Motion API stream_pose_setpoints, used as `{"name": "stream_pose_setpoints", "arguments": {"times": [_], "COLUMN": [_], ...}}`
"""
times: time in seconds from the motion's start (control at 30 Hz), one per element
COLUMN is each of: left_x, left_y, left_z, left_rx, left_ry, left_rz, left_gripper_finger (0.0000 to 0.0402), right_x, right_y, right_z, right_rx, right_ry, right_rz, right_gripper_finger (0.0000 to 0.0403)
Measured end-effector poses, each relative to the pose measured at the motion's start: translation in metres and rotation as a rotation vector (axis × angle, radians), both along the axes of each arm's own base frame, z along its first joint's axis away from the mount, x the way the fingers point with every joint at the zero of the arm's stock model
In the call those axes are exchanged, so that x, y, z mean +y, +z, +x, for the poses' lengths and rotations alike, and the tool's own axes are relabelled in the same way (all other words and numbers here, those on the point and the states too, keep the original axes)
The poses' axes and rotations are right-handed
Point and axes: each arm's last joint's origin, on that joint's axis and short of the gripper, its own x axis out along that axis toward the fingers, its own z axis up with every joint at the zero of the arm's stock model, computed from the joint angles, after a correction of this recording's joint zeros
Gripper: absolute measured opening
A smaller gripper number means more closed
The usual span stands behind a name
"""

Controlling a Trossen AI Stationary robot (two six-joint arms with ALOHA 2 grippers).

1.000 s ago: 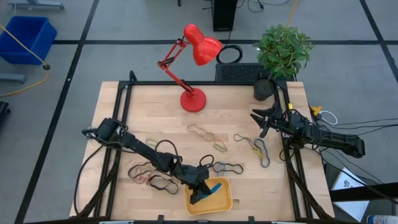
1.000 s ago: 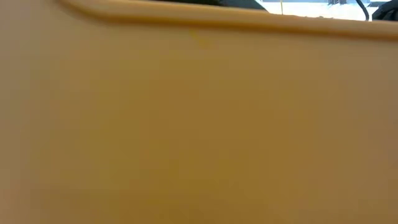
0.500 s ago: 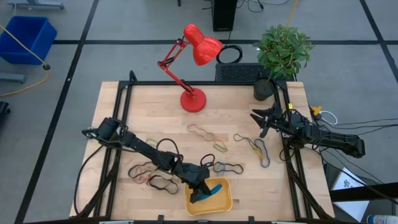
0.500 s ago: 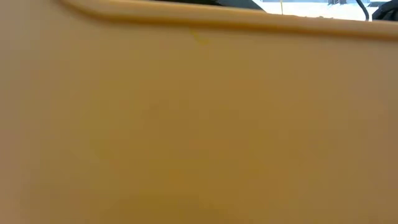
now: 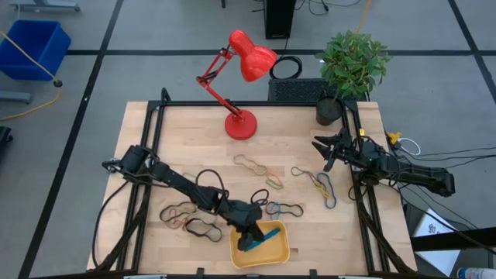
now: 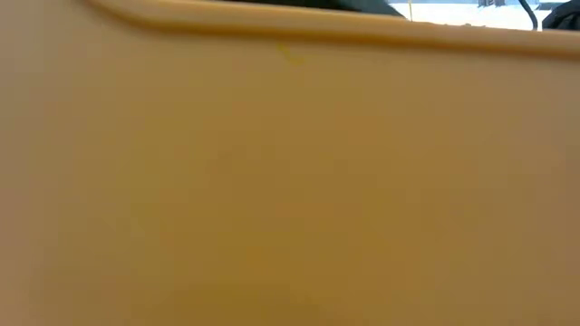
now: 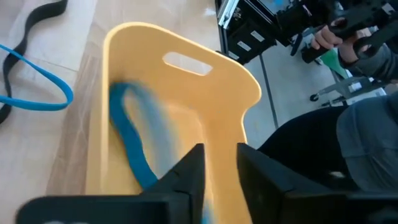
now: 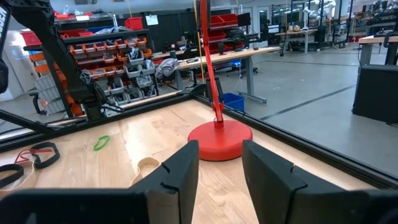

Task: Pick and place rubber bands into bin
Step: Put the blue rubber band into the yellow bin, then put the right black rubber band into the yellow bin

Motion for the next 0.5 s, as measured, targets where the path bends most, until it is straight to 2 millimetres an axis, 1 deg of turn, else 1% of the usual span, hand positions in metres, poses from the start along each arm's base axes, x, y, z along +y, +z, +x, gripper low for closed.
{"name": "stream_pose_setpoints", "arguments": {"times": [0.1, 0.2, 0.3, 0.37, 0.43, 0.5], "left_x": [0.003, 0.009, 0.018, 0.025, 0.033, 0.039], "left_y": [0.001, 0.016, 0.046, 0.067, 0.089, 0.111], "left_z": [0.001, 0.000, -0.005, -0.009, -0.018, -0.027], "left_rx": [-0.015, -0.058, -0.139, -0.213, -0.265, -0.346], "left_ry": [-0.047, -0.116, -0.133, -0.134, -0.140, -0.149], "left_rz": [-0.004, -0.023, -0.008, 0.007, 0.035, 0.071], "left_gripper_finger": [0.0144, 0.0167, 0.0180, 0.0185, 0.0186, 0.0186], "right_x": [0.000, 0.000, 0.001, 0.002, 0.003, 0.005], "right_y": [0.000, 0.002, 0.009, 0.015, 0.023, 0.027], "right_z": [0.000, 0.000, 0.000, 0.000, -0.001, -0.001], "right_rx": [0.000, -0.033, -0.126, -0.184, -0.253, -0.255], "right_ry": [0.000, 0.008, 0.038, 0.067, 0.116, 0.154], "right_rz": [0.000, 0.016, 0.050, 0.039, -0.017, -0.106], "right_gripper_finger": [0.0116, 0.0116, 0.0116, 0.0116, 0.0116, 0.0116]}}
